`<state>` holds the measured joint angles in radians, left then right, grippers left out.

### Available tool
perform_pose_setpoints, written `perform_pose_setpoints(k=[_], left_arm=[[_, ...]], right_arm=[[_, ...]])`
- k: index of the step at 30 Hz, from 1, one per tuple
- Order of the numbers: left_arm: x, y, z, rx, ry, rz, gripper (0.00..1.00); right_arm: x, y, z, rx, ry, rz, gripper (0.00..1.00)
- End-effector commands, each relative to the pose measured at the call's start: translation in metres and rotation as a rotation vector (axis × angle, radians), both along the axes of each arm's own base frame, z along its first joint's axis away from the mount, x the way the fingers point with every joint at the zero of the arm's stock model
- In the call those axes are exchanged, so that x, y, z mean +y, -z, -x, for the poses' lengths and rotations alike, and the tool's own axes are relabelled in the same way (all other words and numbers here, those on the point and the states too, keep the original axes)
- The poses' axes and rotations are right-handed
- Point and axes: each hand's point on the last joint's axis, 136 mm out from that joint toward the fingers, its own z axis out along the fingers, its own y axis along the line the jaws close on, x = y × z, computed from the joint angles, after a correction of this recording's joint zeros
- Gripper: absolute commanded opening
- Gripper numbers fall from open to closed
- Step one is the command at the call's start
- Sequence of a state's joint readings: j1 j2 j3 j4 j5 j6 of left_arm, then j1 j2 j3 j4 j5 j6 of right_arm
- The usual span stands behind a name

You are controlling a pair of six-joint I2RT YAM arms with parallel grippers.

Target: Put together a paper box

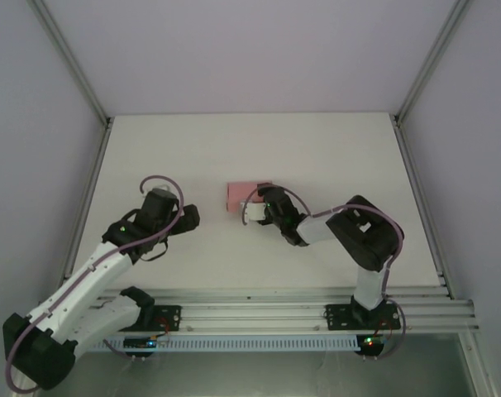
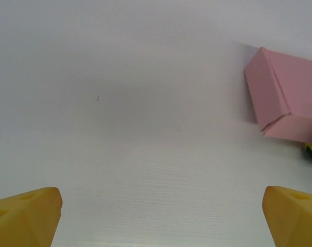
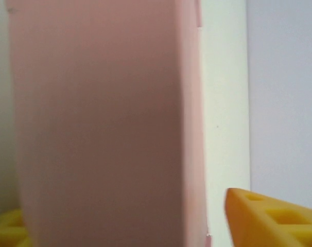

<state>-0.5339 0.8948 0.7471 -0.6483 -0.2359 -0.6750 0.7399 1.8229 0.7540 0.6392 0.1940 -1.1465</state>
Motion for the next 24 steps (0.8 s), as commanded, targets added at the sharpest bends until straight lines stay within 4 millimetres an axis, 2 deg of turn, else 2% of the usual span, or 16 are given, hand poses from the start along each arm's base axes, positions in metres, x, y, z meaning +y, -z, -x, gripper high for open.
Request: perform_pose_setpoints(k=[1, 5, 7, 9, 12, 15, 16, 18, 20, 22, 24], left_arm=[[0.002, 0.005, 0.0, 0.019, -0.004, -0.003, 0.99], [0.0, 0.007, -0.001, 0.028, 0.009, -0.002, 1.0], [-0.002, 0.007, -0.002, 0.031, 0.018, 0.0, 0.99], [-0.002, 0.005, -0.005, 0.028, 0.021, -0.005, 1.0], [0.002, 0.002, -0.01, 0.013, 0.012, -0.02, 1.0], [0.014, -0.002, -0.02, -0.035, -0.038, -0.053, 1.0], [0.024, -0.005, -0.024, -0.066, -0.076, -0.081, 1.0], [0.043, -0.014, -0.036, -0.167, -0.156, -0.142, 0.99], [0.067, -0.025, -0.044, -0.28, -0.255, -0.195, 0.99], [0.083, -0.033, -0.053, -0.408, -0.274, -0.259, 1.0], [0.099, -0.035, -0.057, -0.518, -0.313, -0.309, 1.0]], right_arm=[[-0.008, 0.029, 0.041, 0.268, -0.041, 0.072, 0.87], [-0.014, 0.019, 0.062, 0.404, -0.041, 0.092, 0.97], [-0.012, 0.011, 0.083, 0.516, -0.08, 0.086, 0.99], [-0.011, -0.007, 0.102, 0.626, -0.101, 0.056, 0.99], [-0.014, -0.044, 0.119, 0.731, -0.097, -0.021, 0.99], [-0.025, -0.082, 0.119, 0.794, -0.02, -0.197, 1.0], [-0.033, -0.095, 0.11, 0.798, 0.044, -0.292, 0.99], [-0.057, -0.115, 0.084, 0.778, 0.211, -0.489, 0.99], [-0.1, -0.127, 0.053, 0.737, 0.422, -0.7, 0.99], [-0.152, -0.127, 0.025, 0.656, 0.624, -0.904, 0.99], [-0.201, -0.117, 0.007, 0.551, 0.779, -1.051, 0.99]])
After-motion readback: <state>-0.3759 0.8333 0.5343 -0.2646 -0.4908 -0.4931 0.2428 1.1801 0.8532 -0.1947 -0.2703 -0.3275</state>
